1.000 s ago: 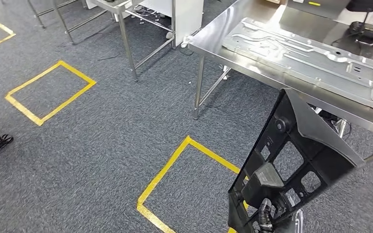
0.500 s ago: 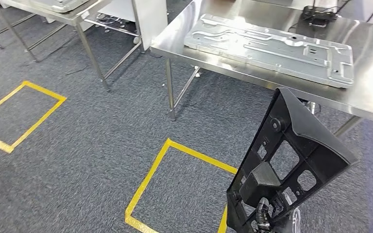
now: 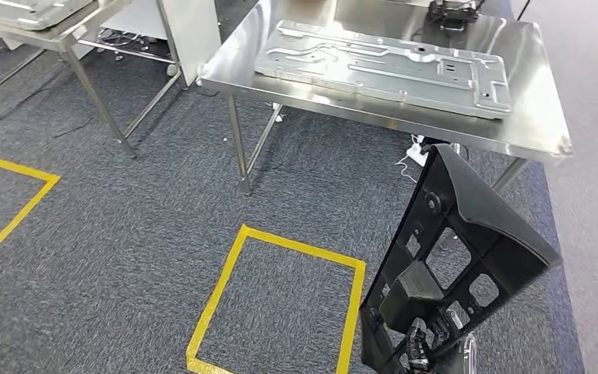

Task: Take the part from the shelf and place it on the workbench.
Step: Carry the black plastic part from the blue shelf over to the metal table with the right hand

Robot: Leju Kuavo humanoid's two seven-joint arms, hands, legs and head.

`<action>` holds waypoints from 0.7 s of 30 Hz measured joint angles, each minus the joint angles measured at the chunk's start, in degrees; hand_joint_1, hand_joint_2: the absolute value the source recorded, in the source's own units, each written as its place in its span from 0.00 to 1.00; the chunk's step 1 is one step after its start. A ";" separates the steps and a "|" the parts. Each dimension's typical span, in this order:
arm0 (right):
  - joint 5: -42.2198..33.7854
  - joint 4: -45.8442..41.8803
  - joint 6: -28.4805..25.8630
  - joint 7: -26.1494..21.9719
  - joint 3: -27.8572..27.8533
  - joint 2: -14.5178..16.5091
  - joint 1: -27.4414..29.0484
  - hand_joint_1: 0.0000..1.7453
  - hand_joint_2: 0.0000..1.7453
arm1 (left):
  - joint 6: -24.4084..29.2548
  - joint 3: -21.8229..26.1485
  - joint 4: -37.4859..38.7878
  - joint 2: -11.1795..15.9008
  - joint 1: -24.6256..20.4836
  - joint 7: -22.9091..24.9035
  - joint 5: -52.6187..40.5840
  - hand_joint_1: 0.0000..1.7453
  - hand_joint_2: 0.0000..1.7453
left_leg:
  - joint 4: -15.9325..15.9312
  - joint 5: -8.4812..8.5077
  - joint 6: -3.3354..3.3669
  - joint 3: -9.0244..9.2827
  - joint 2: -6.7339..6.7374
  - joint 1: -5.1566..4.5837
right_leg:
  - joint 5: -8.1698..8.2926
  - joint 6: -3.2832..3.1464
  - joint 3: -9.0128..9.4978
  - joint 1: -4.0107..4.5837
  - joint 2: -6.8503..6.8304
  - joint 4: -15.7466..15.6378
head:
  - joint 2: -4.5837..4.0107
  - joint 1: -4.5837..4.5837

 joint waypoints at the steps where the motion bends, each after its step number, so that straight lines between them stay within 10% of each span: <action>1: 0.02 0.03 0.00 0.01 0.09 -0.03 -0.03 1.00 1.00 | -0.02 -0.01 0.00 0.00 -0.02 0.00 -0.08 0.00 0.00 | 0.06 -0.23 -0.34 0.15 0.37 -0.09 | 0.78 -0.23 1.53 0.13 -0.87 -2.80 | 0.00 0.00; 5: 0.44 0.11 -1.42 -0.05 0.57 -0.13 -0.02 1.00 1.00 | -0.11 -0.02 0.00 0.03 -0.39 0.00 -0.24 0.00 0.00 | 0.01 -0.73 -1.78 0.85 1.21 -0.09 | 0.87 -1.36 2.27 0.44 -0.55 -4.65 | 0.00 -0.03; 7: 1.16 0.10 -3.07 -0.07 1.43 -0.21 -0.13 1.00 1.00 | -0.20 -0.03 0.00 0.07 -0.42 0.02 -0.24 0.00 0.00 | 2.44 -2.53 -2.38 0.03 -0.60 0.12 | 0.98 -2.22 2.51 0.14 0.09 -5.11 | 0.00 -0.04; 10: 2.50 0.25 -5.16 0.07 3.45 -0.50 -0.56 1.00 1.00 | -0.32 -0.04 0.00 0.15 -0.11 0.31 -0.24 0.00 0.00 | 13.25 -7.72 -2.69 -5.46 -3.31 0.24 | 0.88 -2.99 2.67 0.22 0.97 -5.18 | 0.00 -0.06; 12: 3.22 0.56 -6.50 0.22 4.75 -0.84 -0.79 1.00 1.00 | -0.42 -0.04 0.00 0.18 0.12 0.55 -0.25 0.00 0.00 | 16.50 -7.53 -2.66 -7.67 -3.51 0.24 | 0.66 -3.12 2.85 0.40 1.73 -5.00 | 0.00 -0.07; 16: 3.33 1.48 -9.90 0.83 7.69 -2.61 -1.48 1.00 1.00 | -0.45 -0.04 0.00 0.58 0.23 0.83 -0.23 0.00 0.00 | 3.89 0.34 -1.52 -2.98 -3.68 0.00 | -0.20 -2.64 3.73 0.70 2.77 -4.62 | 0.00 -0.05; 21: 2.82 2.50 -11.94 1.14 10.28 -4.62 -2.16 1.00 1.00 | -0.49 -0.04 0.00 0.74 0.09 1.05 -0.23 0.00 0.00 | 0.35 1.02 -0.10 -1.54 -3.61 -0.21 | -0.92 -1.00 3.81 0.64 2.84 -4.30 | 0.00 -0.05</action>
